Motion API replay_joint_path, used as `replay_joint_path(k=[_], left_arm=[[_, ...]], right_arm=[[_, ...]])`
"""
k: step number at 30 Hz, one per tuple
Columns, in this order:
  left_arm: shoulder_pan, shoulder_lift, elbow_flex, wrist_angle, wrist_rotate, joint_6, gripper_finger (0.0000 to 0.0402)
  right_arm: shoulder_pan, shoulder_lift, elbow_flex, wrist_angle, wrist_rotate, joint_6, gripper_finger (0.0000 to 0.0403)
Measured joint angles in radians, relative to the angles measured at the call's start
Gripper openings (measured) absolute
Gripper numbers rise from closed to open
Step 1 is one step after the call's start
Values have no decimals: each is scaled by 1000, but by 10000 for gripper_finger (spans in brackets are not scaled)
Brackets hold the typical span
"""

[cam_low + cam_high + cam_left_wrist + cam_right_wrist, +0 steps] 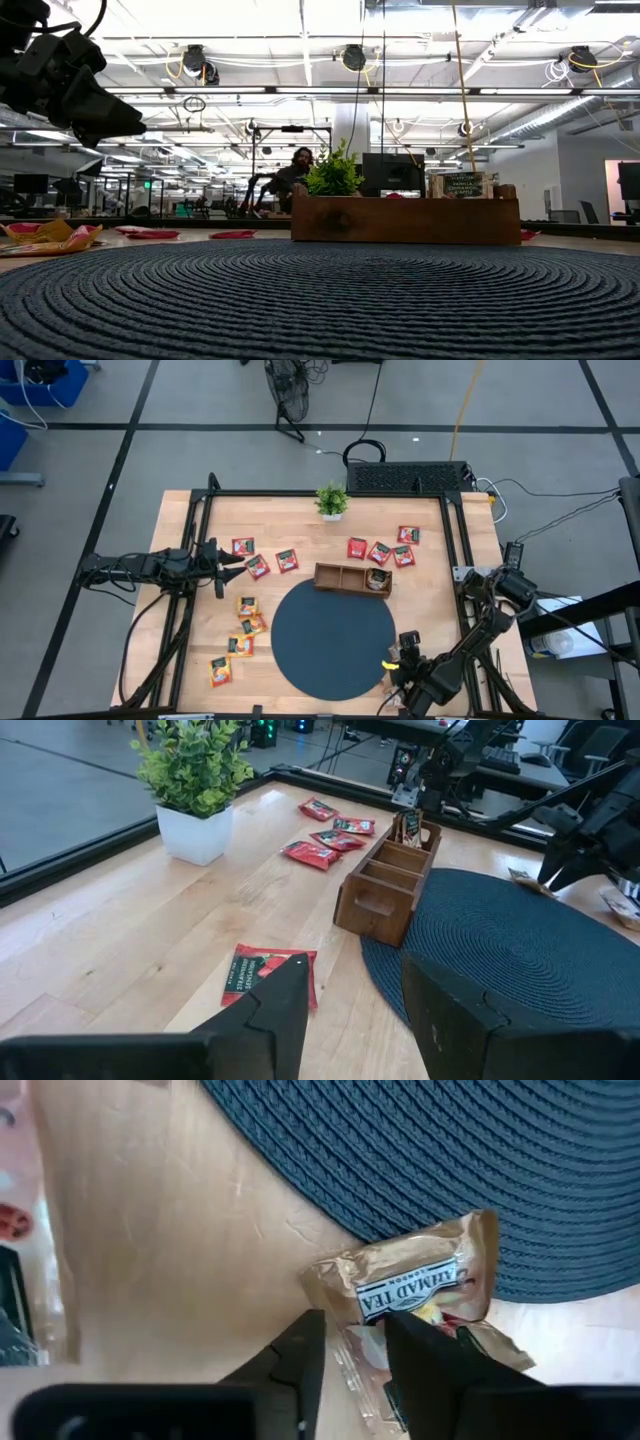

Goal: Pick & Place Tea
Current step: Put the top brown tea bag into the right slot of the wooden organizer

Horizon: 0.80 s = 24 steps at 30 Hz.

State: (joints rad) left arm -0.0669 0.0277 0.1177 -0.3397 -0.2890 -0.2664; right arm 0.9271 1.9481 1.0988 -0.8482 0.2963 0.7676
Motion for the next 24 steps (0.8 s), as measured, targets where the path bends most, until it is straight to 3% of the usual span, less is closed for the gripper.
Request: replay_joint_path(k=[8, 16, 19, 24], left_arm=[[0, 0, 0, 0, 0, 0, 161], [0, 0, 0, 0, 0, 0, 161], [0, 0, 0, 1, 0, 0, 161], [0, 0, 0, -1, 0, 0, 161]], right_arm=[[-16, 0, 0, 27, -45, -5, 10], [-6, -47, 36, 32, -46, 1, 1], [21, -111, 57, 20, 43, 29, 1], [76, -265, 46, 223, 426, 100, 3]])
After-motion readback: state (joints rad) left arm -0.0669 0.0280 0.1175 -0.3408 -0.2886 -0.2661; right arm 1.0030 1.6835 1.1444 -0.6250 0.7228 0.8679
